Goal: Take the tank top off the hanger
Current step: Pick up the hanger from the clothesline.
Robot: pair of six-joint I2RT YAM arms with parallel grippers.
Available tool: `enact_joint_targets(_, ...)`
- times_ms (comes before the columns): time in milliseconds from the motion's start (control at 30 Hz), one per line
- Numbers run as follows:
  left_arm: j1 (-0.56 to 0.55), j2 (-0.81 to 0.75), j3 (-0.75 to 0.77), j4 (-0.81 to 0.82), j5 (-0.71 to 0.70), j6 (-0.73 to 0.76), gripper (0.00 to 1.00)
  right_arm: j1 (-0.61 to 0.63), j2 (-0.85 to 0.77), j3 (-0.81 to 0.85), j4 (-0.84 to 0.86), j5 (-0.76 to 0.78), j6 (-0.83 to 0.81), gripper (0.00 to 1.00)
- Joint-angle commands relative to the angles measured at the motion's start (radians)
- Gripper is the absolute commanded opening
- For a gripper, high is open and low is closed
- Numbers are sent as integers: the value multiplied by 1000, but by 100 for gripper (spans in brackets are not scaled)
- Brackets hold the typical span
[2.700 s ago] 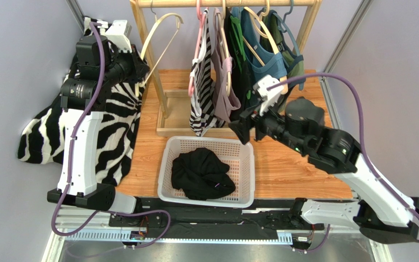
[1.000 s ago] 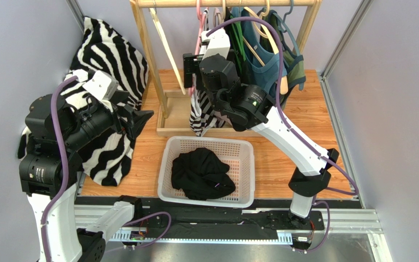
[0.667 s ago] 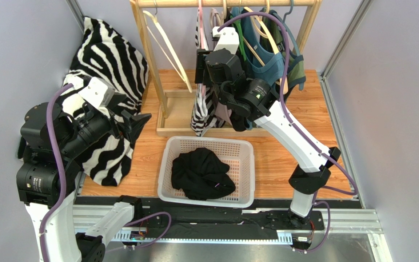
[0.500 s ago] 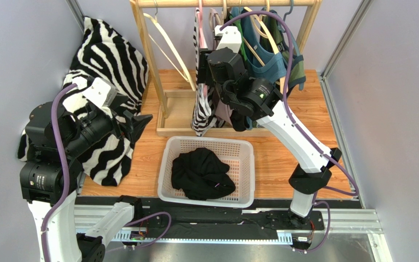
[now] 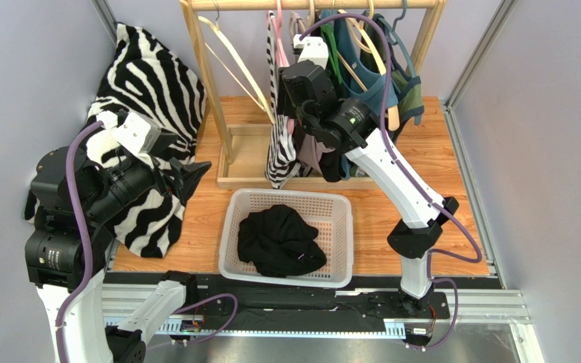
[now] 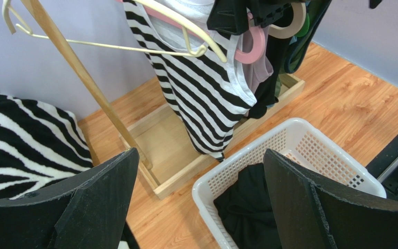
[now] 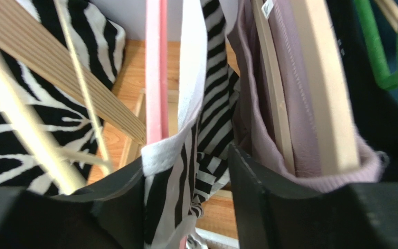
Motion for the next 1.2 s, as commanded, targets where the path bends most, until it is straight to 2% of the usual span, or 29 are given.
enact_joint_targets(0, 6, -10, -5, 33, 16, 4, 98, -3, 0, 28, -22, -18, 25, 50)
enact_joint_targets(133, 6, -10, -9, 36, 19, 1, 98, -5, 2, 28, -6, -13, 4, 44)
enact_joint_targets(233, 6, -14, -15, 36, 21, 3, 98, -3, -1, 22, 21, -10, -28, 27)
enact_joint_targets(267, 6, -19, -19, 36, 21, 3, 98, -3, -10, 14, 47, -10, -39, 16)
enact_joint_targets(300, 6, -19, -22, 36, 18, 6, 98, -2, -15, 8, 61, -8, -76, 10)
enact_joint_targets(333, 6, -20, -23, 35, 16, 6, 98, 0, -20, -9, 78, -13, -99, 0)
enact_joint_targets(567, 6, -25, -35, 35, 18, 7, 98, 26, -53, -38, 205, 73, -317, 0)
enact_joint_targets(933, 6, -40, -63, 39, 10, 13, 98, 27, -132, -149, 152, 30, -266, 0)
enact_joint_targets(967, 6, -43, -66, 39, 12, 13, 98, 26, -130, -144, 115, 30, -247, 7)
enact_joint_targets(1000, 6, -45, -66, 42, 13, 13, 98, 26, -122, -126, 94, 28, -236, 17)
enact_joint_targets(1033, 6, -45, -66, 42, 13, 10, 98, 26, -106, -104, 68, 45, -223, 38)
enact_joint_targets(1133, 6, -48, -63, 41, 16, 12, 98, 26, -75, -41, -37, 70, -179, 63)
enact_joint_targets(1167, 6, -48, -63, 41, 16, 9, 98, 26, -72, -43, -57, 73, -174, 64)
